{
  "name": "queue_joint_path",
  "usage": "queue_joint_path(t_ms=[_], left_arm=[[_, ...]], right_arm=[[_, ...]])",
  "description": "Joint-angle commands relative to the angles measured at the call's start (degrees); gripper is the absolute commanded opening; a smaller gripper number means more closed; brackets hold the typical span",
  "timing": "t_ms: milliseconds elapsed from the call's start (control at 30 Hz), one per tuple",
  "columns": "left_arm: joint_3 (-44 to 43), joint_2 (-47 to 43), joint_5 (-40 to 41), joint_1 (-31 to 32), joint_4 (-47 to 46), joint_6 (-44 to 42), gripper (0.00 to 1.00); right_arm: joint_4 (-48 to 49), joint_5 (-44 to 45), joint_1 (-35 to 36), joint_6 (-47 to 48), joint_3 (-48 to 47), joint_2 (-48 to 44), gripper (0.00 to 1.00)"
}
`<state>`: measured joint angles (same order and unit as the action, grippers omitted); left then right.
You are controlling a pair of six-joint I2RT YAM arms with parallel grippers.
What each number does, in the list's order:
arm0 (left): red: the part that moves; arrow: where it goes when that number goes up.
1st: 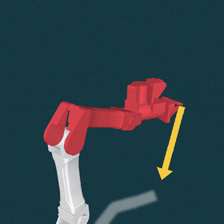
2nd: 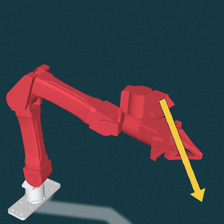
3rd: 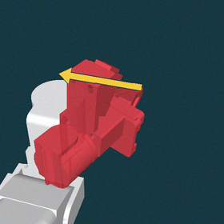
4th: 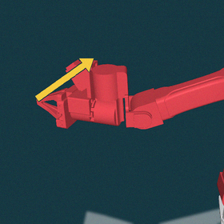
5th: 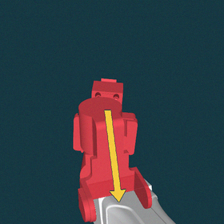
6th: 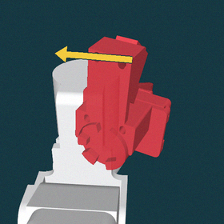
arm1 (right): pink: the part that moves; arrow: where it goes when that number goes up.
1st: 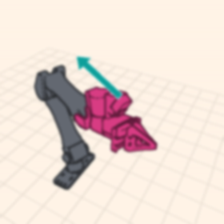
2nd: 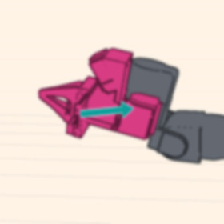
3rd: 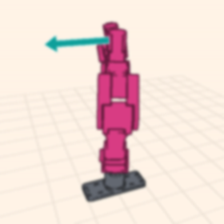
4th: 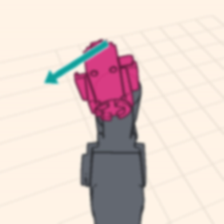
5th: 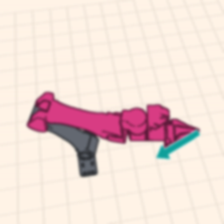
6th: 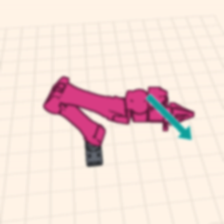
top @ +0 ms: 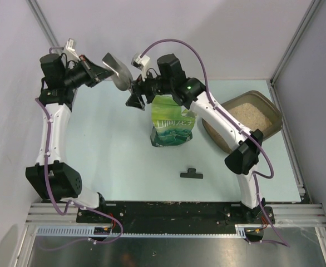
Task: Fill the litter box with clean litter
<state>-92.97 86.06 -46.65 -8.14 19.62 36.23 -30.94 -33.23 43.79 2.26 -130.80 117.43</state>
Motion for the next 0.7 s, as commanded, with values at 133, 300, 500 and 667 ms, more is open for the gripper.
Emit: queue_joint_path(t_ms=[133, 300, 500, 667], left_arm=[[1.38, -4.06, -0.28, 0.32, -3.44, 2.62, 0.00], [2.18, -5.99, -2.73, 0.23, -3.44, -6.23, 0.42], [13.23, -23.44, 7.17, 6.02, -3.53, -51.02, 0.68], [18.87, -29.90, 14.91, 19.46, -3.53, -83.91, 0.74]], right_arm=[[1.33, 9.15, 2.18, 0.81, -4.81, 1.84, 0.17], [-1.66, 6.00, -0.98, 6.60, -1.32, -1.84, 0.00], [-10.71, -4.91, -8.98, 11.97, 4.06, -8.43, 0.00], [-19.94, -4.04, -9.43, 17.34, 6.70, -11.34, 0.00]])
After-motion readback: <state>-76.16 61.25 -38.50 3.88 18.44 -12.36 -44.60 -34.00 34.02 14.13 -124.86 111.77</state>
